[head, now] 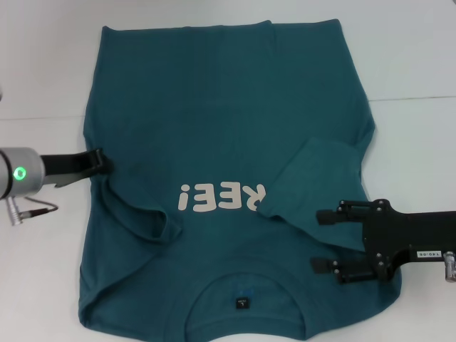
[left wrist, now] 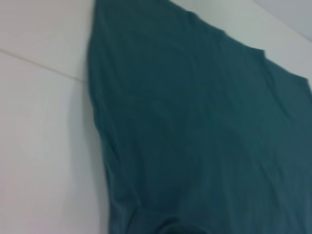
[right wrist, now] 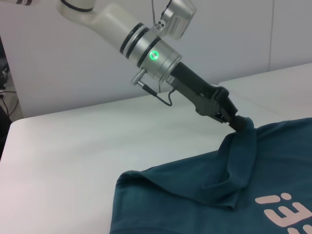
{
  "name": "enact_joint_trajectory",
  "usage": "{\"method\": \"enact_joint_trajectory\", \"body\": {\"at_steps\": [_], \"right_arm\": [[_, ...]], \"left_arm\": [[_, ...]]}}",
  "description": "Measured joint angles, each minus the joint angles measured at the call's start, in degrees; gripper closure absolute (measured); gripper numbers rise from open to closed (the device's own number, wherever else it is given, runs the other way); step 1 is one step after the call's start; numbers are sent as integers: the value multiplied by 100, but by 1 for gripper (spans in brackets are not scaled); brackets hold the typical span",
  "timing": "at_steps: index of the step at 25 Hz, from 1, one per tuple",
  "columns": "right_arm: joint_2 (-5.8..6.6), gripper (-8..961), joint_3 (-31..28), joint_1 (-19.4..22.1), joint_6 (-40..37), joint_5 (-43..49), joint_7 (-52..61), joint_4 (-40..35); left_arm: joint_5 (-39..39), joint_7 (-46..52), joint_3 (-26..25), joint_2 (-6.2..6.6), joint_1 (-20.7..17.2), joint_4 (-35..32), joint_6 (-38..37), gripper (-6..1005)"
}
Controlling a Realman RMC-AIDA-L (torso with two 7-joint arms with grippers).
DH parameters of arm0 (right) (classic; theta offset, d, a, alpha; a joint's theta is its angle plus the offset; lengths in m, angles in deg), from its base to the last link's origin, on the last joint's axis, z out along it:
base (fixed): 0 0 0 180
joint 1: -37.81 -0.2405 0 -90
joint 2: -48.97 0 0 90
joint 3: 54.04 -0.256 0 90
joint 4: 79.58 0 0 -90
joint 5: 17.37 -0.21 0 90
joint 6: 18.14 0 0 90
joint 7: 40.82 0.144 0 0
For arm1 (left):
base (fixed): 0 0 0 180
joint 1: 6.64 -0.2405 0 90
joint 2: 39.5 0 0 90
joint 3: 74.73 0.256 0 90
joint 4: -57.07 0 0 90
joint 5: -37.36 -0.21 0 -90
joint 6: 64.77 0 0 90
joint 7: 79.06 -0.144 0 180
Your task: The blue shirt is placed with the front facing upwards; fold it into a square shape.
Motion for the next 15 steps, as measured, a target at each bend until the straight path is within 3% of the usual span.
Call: {"method": "enact_joint_trajectory", "body": {"at_steps": [5, 12, 15], "right_arm": [[0, 98, -31, 34, -2, 0, -29, 5], [0, 97, -32, 62, -10, 0, -113, 51], [0, 97, -35, 76, -11, 0, -161, 67]], "left_arm": [[58, -21, -13, -95, 180, 15, 65, 987], [212, -25, -7, -271, 304, 167, 501, 982], [369, -32, -6, -281, 395, 421, 733, 980]]}}
